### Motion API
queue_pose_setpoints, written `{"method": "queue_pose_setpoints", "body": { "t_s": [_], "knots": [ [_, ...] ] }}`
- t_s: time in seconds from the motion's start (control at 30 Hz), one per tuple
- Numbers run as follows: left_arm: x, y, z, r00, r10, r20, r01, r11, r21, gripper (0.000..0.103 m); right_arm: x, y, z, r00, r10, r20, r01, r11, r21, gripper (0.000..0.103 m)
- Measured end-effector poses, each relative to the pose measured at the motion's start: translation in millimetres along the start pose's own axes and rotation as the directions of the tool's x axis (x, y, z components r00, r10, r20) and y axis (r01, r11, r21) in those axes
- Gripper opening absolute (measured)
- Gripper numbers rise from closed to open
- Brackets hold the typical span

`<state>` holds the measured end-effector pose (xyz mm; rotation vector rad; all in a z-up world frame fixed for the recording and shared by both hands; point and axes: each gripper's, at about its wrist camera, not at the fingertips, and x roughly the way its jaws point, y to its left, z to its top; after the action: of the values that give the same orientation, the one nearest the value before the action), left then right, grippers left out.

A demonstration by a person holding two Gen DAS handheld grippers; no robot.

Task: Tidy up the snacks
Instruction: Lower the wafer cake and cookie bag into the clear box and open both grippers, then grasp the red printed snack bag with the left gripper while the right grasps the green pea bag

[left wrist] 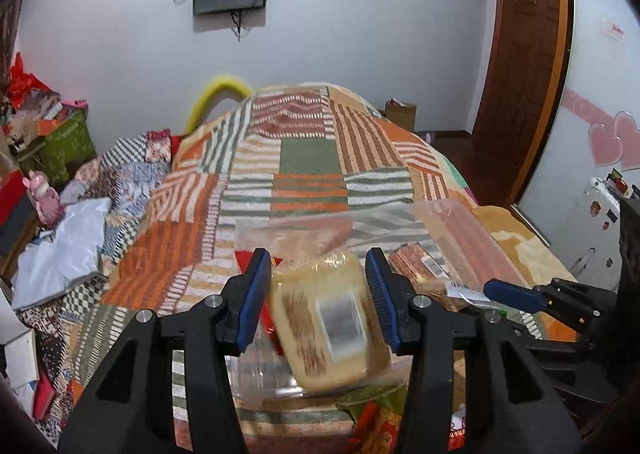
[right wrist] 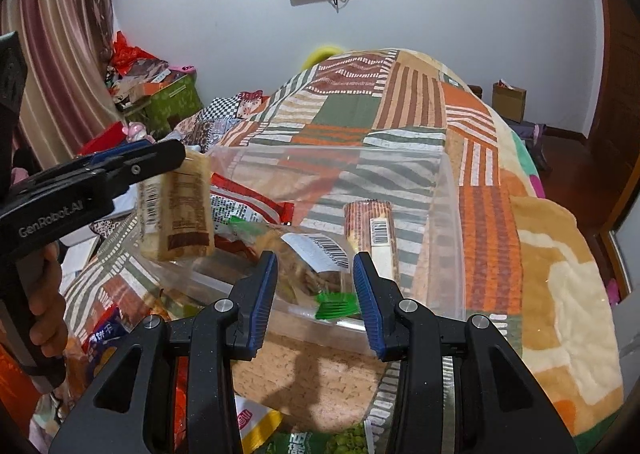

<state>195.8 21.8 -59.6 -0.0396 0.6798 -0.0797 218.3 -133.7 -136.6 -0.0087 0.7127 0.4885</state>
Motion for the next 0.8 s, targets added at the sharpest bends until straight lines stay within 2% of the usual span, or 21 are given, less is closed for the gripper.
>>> {"method": "queue_pose_setpoints", "body": {
  "t_s": [0.07, 0.27, 0.37, 0.53, 0.63, 0.8],
  "knots": [
    [2.1, 1.6, -1.9, 1.000, -0.018, -0.024, 0.018, 1.000, -0.011, 0.048, -0.3, -0.7, 0.4, 1.000, 0.001, -0.001, -0.001, 1.000, 0.001, 0.037],
    [-6.5, 2.1, -8.4, 0.999, -0.023, -0.035, 0.023, 1.000, -0.009, 0.048, -9.4, -2.9, 2.7, 1.000, 0.006, 0.012, -0.006, 1.000, 0.006, 0.037],
    [-14.9, 1.1, -12.8, 0.999, -0.010, -0.037, 0.010, 1.000, 0.011, 0.049, -19.1, -3.4, 2.8, 1.000, 0.003, 0.028, -0.003, 1.000, 0.006, 0.040],
    [-29.8, 1.3, -20.9, 0.999, -0.023, -0.049, 0.024, 1.000, 0.016, 0.056, -40.0, -4.6, -1.0, 0.998, 0.001, 0.063, -0.002, 1.000, 0.008, 0.055],
    [-39.4, -0.7, -27.6, 0.998, -0.031, -0.054, 0.032, 0.999, 0.022, 0.060, -49.1, -3.8, -5.0, 0.998, -0.002, 0.069, 0.002, 1.000, 0.001, 0.057],
    [-54.7, -7.2, -40.1, 0.998, -0.038, -0.053, 0.039, 0.999, 0.035, 0.075, -58.8, -3.2, -17.3, 0.998, -0.007, 0.056, 0.008, 1.000, -0.007, 0.057]
  ]
}}
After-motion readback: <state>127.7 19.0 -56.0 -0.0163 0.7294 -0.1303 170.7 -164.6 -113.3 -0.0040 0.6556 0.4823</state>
